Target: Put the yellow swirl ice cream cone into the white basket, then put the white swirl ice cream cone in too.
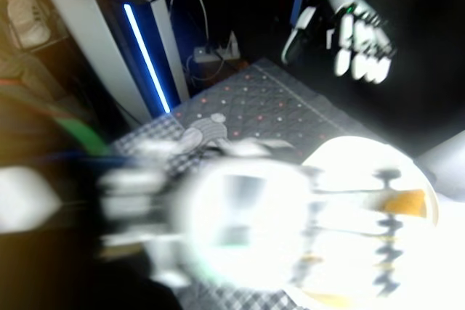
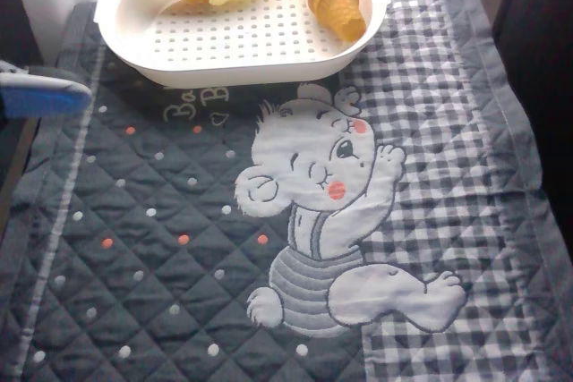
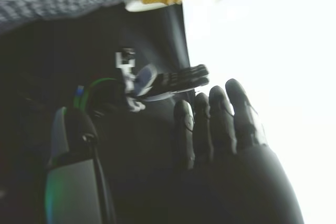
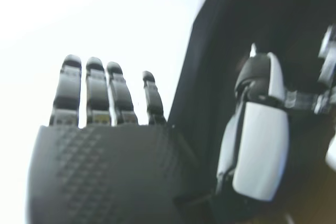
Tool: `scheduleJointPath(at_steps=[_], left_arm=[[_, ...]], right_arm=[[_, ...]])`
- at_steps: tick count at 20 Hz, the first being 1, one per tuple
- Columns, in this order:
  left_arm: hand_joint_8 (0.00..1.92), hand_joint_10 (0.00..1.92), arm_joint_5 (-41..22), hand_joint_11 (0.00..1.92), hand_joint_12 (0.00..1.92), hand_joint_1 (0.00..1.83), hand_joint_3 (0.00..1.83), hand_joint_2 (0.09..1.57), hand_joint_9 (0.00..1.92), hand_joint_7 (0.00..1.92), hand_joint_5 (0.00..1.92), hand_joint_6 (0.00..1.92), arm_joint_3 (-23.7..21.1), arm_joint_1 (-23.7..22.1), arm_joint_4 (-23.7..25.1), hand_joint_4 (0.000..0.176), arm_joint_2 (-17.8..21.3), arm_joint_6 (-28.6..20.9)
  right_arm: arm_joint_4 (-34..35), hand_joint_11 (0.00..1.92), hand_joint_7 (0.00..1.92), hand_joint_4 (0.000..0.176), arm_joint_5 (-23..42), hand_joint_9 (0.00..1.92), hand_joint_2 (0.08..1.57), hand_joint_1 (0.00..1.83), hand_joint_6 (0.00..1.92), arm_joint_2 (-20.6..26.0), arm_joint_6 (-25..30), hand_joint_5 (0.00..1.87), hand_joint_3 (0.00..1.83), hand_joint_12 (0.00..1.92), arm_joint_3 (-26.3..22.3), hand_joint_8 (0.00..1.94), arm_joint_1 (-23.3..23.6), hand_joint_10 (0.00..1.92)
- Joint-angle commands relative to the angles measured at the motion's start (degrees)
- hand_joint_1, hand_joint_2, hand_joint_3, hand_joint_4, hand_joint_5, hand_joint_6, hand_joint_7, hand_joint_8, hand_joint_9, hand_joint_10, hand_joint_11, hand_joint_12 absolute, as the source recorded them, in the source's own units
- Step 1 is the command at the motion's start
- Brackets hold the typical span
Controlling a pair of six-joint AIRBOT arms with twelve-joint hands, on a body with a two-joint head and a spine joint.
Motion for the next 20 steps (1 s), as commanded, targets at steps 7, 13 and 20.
scheduleJointPath(at_steps=[7,13,20], left_arm=[[0.00,0.01,-29.9,0.00,0.80,0.93,0.00,0.87,0.26,0.29,0.31,0.00,-4.7,13.5,-10.8,0.044,3.4,-0.2],[0.00,0.01,-38.1,0.00,1.11,0.68,0.01,0.89,0.28,0.24,0.24,0.00,-8.6,21.3,-15.5,0.109,0.9,-0.5],[0.00,0.00,-38.1,0.00,1.04,0.30,0.02,1.07,0.23,0.11,0.05,0.00,-6.6,24.0,-20.2,0.019,-4.3,-7.2]], right_arm=[[22.0,0.00,0.02,0.162,32.8,0.00,0.78,0.70,0.00,17.6,-19.9,0.00,0.00,0.00,-22.8,0.01,-18.0,0.00],[45.8,0.00,0.07,0.165,59.2,0.03,0.84,0.70,0.02,16.4,-20.0,0.07,0.00,0.00,-30.5,0.01,-48.9,0.01],[48.2,0.00,0.05,0.173,59.2,0.02,0.88,0.63,0.00,11.2,-13.6,0.00,0.02,0.00,-26.8,0.00,-50.4,0.01]])
